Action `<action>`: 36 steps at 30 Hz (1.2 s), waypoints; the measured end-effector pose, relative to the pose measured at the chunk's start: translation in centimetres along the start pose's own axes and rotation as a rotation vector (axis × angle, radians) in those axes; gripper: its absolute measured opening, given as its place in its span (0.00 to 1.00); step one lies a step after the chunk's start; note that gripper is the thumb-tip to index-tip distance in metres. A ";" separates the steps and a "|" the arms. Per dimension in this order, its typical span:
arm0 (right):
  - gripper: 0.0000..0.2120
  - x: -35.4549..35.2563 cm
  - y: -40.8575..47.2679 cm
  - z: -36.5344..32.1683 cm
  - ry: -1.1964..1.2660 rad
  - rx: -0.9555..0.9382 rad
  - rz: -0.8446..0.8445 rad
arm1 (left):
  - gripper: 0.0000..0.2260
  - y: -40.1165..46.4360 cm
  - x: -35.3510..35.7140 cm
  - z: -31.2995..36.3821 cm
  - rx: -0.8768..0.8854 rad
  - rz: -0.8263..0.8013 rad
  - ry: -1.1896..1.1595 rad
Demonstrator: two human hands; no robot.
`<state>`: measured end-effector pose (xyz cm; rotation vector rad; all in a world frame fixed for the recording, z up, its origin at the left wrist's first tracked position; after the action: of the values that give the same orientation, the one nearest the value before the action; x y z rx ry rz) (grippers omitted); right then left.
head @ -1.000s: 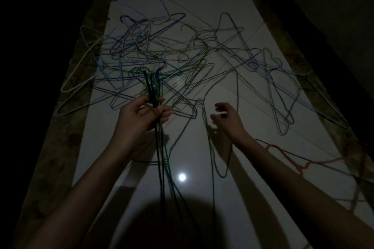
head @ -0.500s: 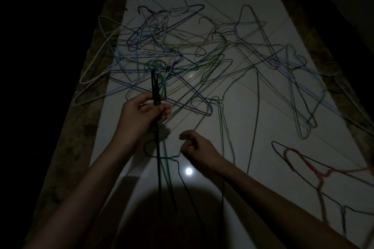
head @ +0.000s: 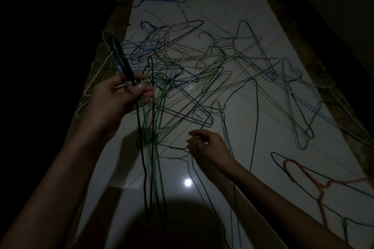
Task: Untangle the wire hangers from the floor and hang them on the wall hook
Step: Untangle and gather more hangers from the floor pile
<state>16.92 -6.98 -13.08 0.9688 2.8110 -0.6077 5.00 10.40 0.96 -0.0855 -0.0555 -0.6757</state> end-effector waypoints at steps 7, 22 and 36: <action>0.12 -1.9 0.8 -1.2 -0.077 -0.012 0.041 | 0.10 0.8 0.7 1.8 0.055 -0.028 0.058; 0.09 -2.0 -0.2 -6.5 -0.465 -0.222 0.075 | 0.12 0.1 2.3 -2.0 -0.029 -0.078 0.118; 0.13 -1.4 -1.5 -8.7 -0.839 -0.315 0.058 | 0.11 0.2 1.5 -1.9 -0.041 -0.075 0.133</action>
<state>17.30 -5.32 -4.29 0.5469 2.0347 -0.4082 6.35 9.42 -0.85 -0.0774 0.0835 -0.7565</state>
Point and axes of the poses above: each hand's wrist, its own y-axis towards the middle knuckle, its own x-axis out of the palm, z = x × y, the point moved 8 cm from there along y, towards the middle knuckle, and after that the axes turned 3 degrees about x, right-handed, at the moved point
